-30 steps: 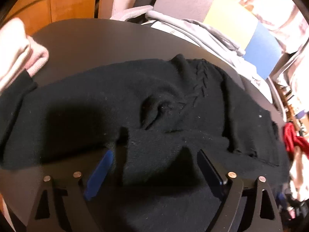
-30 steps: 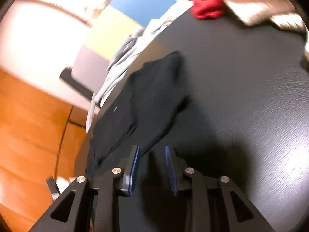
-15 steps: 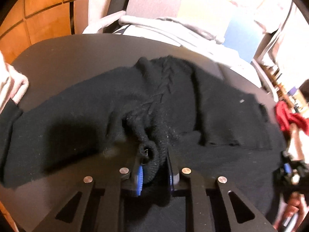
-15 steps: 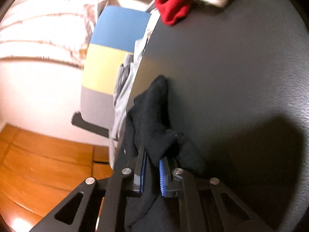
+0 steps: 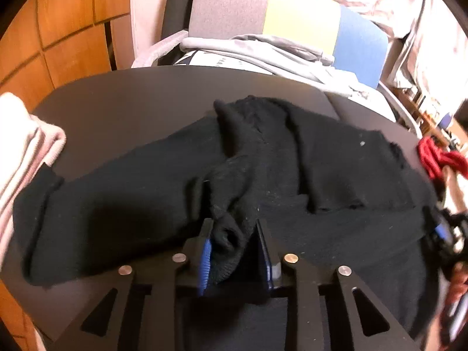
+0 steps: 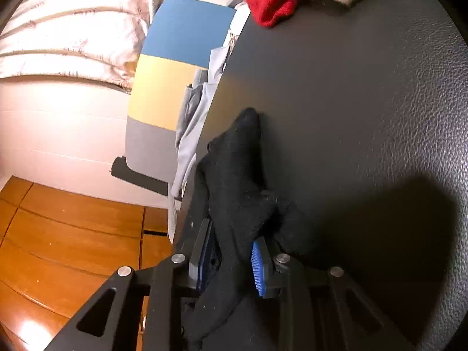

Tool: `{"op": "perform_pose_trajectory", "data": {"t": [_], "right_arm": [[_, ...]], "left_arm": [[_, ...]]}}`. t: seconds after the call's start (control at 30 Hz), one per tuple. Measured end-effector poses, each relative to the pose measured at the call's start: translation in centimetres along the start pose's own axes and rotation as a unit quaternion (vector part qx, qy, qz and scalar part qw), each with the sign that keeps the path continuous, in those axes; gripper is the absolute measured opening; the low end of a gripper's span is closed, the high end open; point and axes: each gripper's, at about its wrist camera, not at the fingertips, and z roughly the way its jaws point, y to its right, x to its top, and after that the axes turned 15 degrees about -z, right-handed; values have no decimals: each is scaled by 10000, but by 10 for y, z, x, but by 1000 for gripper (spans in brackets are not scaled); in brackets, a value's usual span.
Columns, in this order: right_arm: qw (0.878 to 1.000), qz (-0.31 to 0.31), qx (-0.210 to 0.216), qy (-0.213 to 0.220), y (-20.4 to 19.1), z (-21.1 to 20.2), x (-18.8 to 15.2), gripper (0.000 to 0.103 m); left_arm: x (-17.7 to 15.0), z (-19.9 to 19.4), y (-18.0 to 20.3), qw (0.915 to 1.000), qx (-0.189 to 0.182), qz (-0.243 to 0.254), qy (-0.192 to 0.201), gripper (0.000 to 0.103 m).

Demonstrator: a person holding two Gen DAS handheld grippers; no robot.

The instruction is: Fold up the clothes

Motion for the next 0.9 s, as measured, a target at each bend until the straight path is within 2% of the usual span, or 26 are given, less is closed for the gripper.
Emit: {"op": "perform_pose_trajectory", "data": {"t": [0.07, 0.13, 0.23, 0.37, 0.5, 0.57, 0.6, 0.67, 0.8, 0.87, 0.9], "right_arm": [[9999, 9, 90, -43, 0, 0, -4, 24], [9998, -18, 167, -99, -2, 0, -8, 24], [9994, -135, 241, -199, -6, 5, -13, 24], [9990, -359, 140, -247, -11, 13, -11, 24], [9994, -219, 177, -216, -7, 14, -9, 23], [9993, -284, 170, -193, -7, 15, -9, 21], [9990, -371, 146, -179, -7, 15, -10, 20], [9981, -583, 44, -176, -10, 15, -12, 18], [9951, -957, -170, -204, -18, 19, -15, 13], [9952, -946, -154, -205, -17, 19, -15, 13], [9957, -900, -126, -200, -16, 19, -14, 13]], "left_arm": [[-2, -3, -3, 9999, 55, 46, 106, 33], [-4, -6, -7, 9997, 110, 92, 211, 45], [-7, -10, -12, 9990, 191, 160, 367, 54], [-18, -1, -11, 9998, 61, 63, -161, 54], [-30, 9, -10, 9976, -69, -33, -686, 54], [-30, 8, -9, 9977, -54, -102, -668, 53], [-29, 7, -8, 9976, -46, -149, -670, 52], [-27, 10, -3, 9977, -26, -207, -645, 43], [-22, 25, 5, 9981, 191, -20, -585, 12], [-20, 27, 6, 9978, 205, 127, -618, 6], [-19, 21, 8, 9975, 73, 196, -672, 5]]}}
